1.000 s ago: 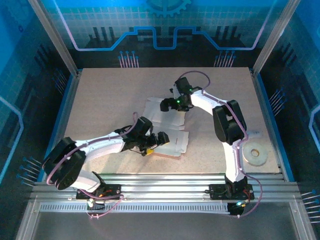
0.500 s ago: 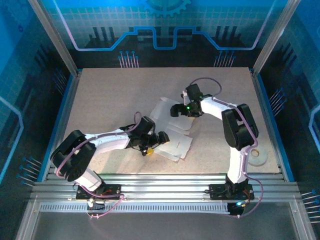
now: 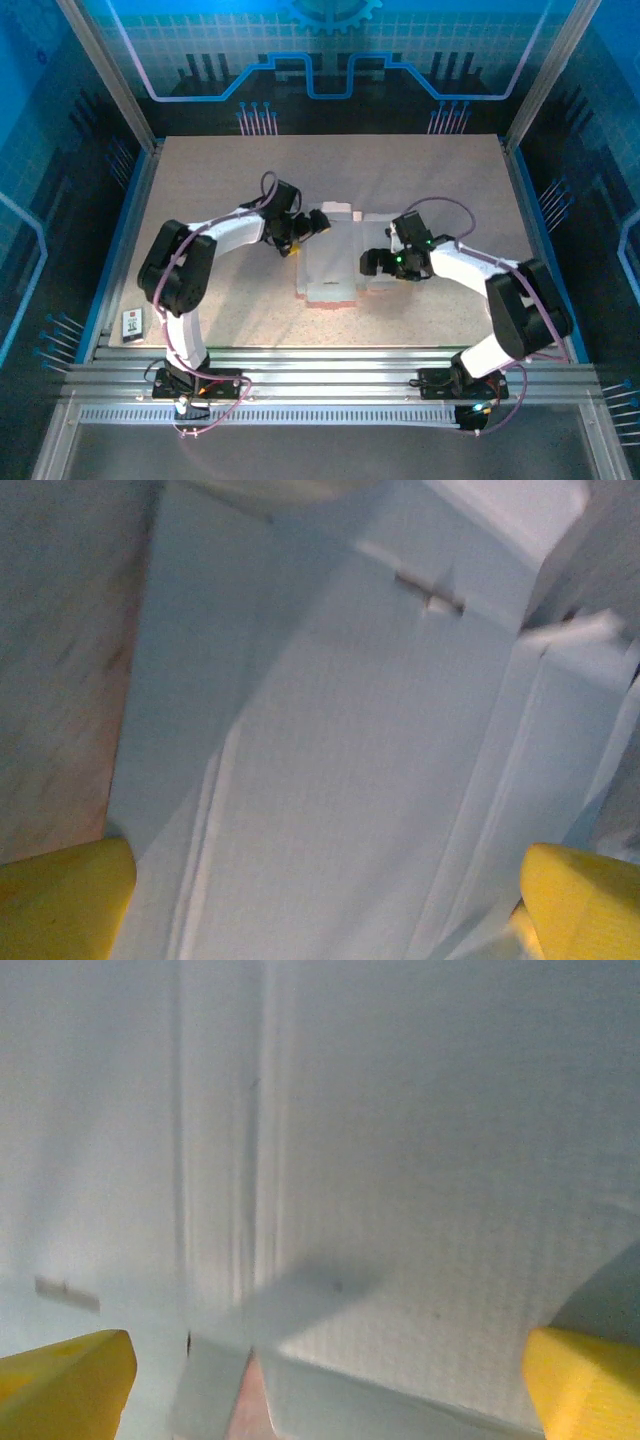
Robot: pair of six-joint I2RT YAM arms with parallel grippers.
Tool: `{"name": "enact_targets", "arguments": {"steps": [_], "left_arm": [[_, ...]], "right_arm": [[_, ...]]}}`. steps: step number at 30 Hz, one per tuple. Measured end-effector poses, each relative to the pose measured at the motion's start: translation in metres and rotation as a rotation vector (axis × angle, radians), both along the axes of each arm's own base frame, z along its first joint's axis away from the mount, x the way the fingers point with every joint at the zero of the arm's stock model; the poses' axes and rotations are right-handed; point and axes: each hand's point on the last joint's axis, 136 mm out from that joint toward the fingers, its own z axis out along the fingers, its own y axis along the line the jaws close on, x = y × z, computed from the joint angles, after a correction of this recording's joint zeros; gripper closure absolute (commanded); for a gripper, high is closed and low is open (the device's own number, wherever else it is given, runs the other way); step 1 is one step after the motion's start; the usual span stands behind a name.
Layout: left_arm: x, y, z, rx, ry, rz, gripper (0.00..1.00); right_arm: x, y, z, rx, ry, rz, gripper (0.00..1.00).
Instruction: Fold the paper box
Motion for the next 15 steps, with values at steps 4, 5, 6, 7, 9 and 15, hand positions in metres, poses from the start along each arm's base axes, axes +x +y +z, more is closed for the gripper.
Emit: {"name": "enact_targets", "arguments": {"steps": [4, 5, 6, 7, 9, 15], "left_arm": [[0.026, -0.010, 0.023, -0.012, -0.083, -0.023, 0.01], [0.029, -0.012, 0.031, -0.014, -0.106, -0.035, 0.01], [0.029, -0.012, 0.035, -0.014, -0.115, -0.041, 0.01], [0.026, -0.012, 0.037, -0.015, -0.117, -0.046, 0.01], [0.014, -0.011, 0.043, -0.015, -0.118, -0.060, 0.01], [-0.053, -0.029, 0.047, -0.048, -0.073, -0.143, 0.01]], "right_arm": [[-0.028, 0.020, 0.021, 0.052, -0.031, 0.029, 0.00], [-0.033, 0.027, 0.031, 0.070, -0.052, 0.046, 0.00], [-0.036, 0.032, 0.042, 0.091, -0.079, 0.060, 0.00], [-0.037, 0.035, 0.051, 0.106, -0.105, 0.068, 0.00], [-0.035, 0.035, 0.069, 0.120, -0.147, 0.069, 0.00], [0.004, 0.007, 0.090, 0.082, -0.210, 0.020, 0.00]]}}
